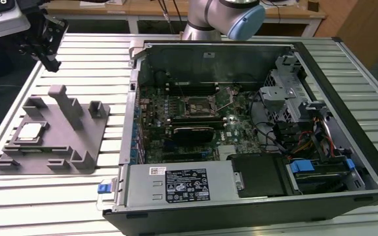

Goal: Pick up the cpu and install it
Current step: 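Reach for the cpu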

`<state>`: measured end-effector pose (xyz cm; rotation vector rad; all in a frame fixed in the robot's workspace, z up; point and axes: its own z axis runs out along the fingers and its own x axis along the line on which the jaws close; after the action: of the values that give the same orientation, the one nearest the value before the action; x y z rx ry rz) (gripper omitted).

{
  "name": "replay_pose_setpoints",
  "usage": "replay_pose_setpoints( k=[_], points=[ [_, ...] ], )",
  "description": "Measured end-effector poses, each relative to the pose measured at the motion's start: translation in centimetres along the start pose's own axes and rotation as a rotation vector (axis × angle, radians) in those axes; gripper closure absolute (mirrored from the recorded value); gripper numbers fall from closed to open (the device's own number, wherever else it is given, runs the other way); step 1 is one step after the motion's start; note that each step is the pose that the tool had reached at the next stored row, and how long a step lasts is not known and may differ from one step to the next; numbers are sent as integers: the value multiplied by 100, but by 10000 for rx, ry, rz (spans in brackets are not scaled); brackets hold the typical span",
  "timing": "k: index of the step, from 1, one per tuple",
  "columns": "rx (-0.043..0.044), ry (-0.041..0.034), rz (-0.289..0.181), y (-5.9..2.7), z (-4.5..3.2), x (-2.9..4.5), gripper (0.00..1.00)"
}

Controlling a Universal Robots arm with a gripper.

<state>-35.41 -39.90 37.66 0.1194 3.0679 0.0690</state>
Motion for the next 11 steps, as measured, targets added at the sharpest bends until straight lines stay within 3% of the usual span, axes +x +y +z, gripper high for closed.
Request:
replay_pose_setpoints(
  k=[11],
  points=[
    [0, 0, 1, -16, 68, 172, 89]
  ],
)
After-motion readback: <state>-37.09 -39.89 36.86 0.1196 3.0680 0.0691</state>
